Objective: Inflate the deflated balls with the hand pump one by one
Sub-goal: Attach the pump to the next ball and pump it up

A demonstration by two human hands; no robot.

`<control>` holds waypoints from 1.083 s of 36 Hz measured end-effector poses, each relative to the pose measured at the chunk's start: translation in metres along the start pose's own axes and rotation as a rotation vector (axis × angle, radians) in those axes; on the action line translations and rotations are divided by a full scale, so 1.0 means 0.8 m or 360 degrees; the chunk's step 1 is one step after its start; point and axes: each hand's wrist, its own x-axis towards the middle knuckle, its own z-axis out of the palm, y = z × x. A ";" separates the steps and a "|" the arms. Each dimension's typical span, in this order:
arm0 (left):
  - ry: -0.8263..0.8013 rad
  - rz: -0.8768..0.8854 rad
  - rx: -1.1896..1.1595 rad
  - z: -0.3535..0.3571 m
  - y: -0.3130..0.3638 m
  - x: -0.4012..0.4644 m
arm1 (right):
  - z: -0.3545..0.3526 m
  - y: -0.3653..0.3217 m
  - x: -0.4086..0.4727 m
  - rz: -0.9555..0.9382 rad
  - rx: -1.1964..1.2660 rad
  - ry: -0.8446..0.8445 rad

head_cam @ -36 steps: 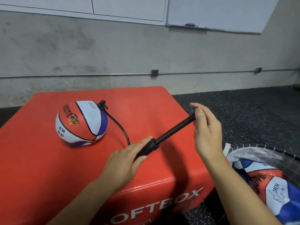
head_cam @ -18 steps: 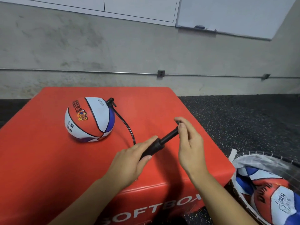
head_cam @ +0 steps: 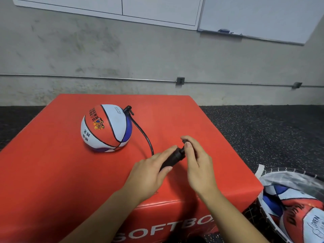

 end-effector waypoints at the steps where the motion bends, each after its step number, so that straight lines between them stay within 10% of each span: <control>1: 0.0001 0.0001 0.0012 0.001 0.001 0.001 | -0.003 0.000 0.001 0.0001 0.0000 -0.0008; 14: -0.0100 -0.0032 0.0085 -0.002 0.015 0.004 | -0.095 -0.008 0.060 0.0058 0.0537 0.0551; 39: 0.0000 -0.0031 -0.0084 -0.006 -0.007 -0.007 | 0.014 -0.018 0.005 -0.0051 0.0071 -0.0017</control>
